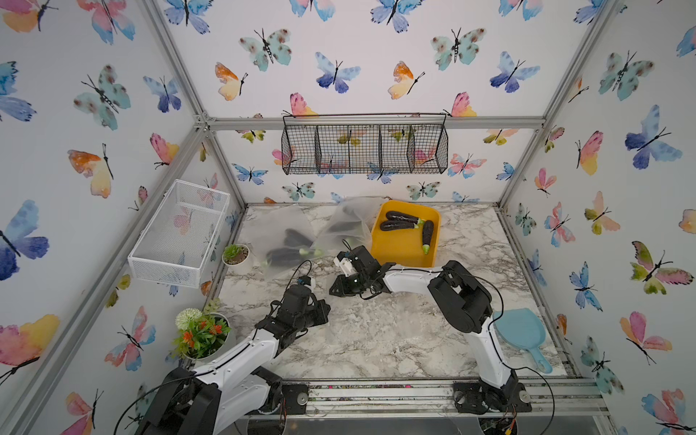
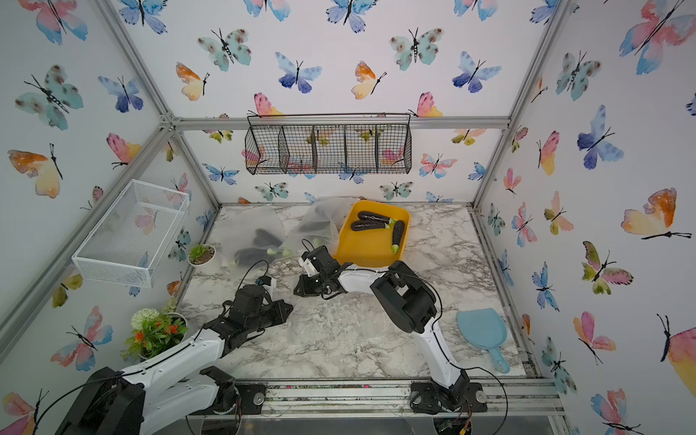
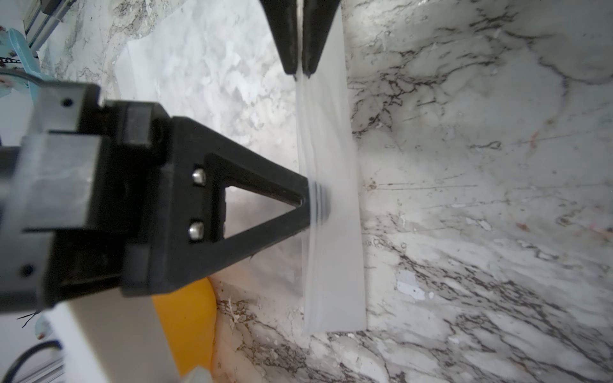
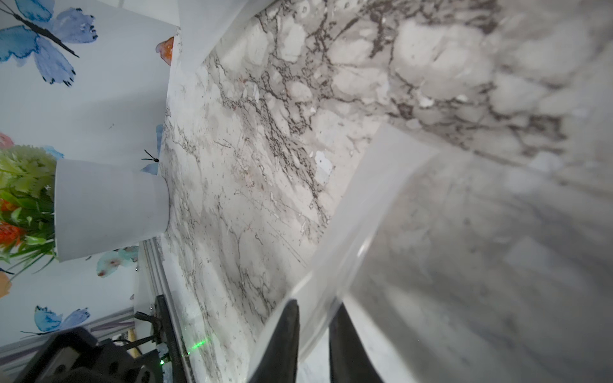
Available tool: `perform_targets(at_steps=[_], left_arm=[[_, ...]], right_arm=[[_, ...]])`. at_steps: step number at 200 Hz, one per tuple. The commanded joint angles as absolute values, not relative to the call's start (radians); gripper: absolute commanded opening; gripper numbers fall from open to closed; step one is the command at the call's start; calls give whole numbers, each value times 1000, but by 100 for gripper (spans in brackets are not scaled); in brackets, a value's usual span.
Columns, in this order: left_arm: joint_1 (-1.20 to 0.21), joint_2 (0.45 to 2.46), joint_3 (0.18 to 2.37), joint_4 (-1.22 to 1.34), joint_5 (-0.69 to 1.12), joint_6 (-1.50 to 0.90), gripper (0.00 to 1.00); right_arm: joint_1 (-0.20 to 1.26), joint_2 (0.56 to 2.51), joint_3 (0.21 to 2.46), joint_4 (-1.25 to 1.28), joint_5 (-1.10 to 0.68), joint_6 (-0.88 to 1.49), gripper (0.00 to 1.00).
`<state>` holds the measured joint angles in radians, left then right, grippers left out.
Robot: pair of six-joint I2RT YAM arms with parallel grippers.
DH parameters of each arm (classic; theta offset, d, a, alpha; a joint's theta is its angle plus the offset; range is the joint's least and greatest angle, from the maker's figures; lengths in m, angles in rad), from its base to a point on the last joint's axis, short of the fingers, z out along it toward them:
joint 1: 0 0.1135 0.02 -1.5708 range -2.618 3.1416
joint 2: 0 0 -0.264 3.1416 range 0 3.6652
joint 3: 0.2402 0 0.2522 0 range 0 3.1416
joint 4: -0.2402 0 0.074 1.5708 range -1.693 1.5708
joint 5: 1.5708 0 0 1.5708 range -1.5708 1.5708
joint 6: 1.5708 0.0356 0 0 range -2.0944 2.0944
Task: Place the eggplant in a zip-top bag and seal the zipper
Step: Open the zipper of the food storage bag at the center of the board.
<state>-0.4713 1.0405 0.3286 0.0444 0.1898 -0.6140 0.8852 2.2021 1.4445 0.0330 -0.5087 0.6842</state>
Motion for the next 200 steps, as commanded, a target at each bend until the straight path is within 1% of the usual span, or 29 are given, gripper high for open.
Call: perform_targets(at_steps=[1, 11, 16, 35, 46, 77, 106, 137, 163, 189, 200], left_arm=[[-475, 1036, 334, 45, 205, -617, 8], [-475, 1034, 340, 25, 186, -620, 10], [-476, 1033, 344, 9, 172, -619, 14], [-476, 1011, 364, -38, 121, -618, 37], [-476, 1000, 380, -56, 97, -618, 42], [-474, 1034, 428, -68, 61, -615, 44], [-473, 1119, 463, -41, 94, -591, 45], [-475, 1161, 488, -19, 106, -577, 46], [-475, 1187, 489, -26, 108, -566, 39], [-475, 1194, 482, -42, 80, -555, 30], [-474, 1194, 487, -58, 65, -546, 29]], right_arm=[[893, 2207, 1419, 90, -552, 720, 8], [893, 2198, 1417, 99, -543, 725, 4], [893, 2189, 1412, 108, -546, 726, 4], [893, 2144, 1386, 146, -537, 730, 4], [893, 2132, 1392, 132, -534, 722, 4], [893, 2125, 1394, 117, -538, 713, 4], [894, 2115, 1392, 108, -534, 706, 4], [897, 2114, 1391, 107, -531, 706, 4], [899, 2110, 1391, 114, -532, 711, 4], [899, 2102, 1394, 109, -534, 706, 4], [899, 2099, 1394, 102, -528, 700, 4]])
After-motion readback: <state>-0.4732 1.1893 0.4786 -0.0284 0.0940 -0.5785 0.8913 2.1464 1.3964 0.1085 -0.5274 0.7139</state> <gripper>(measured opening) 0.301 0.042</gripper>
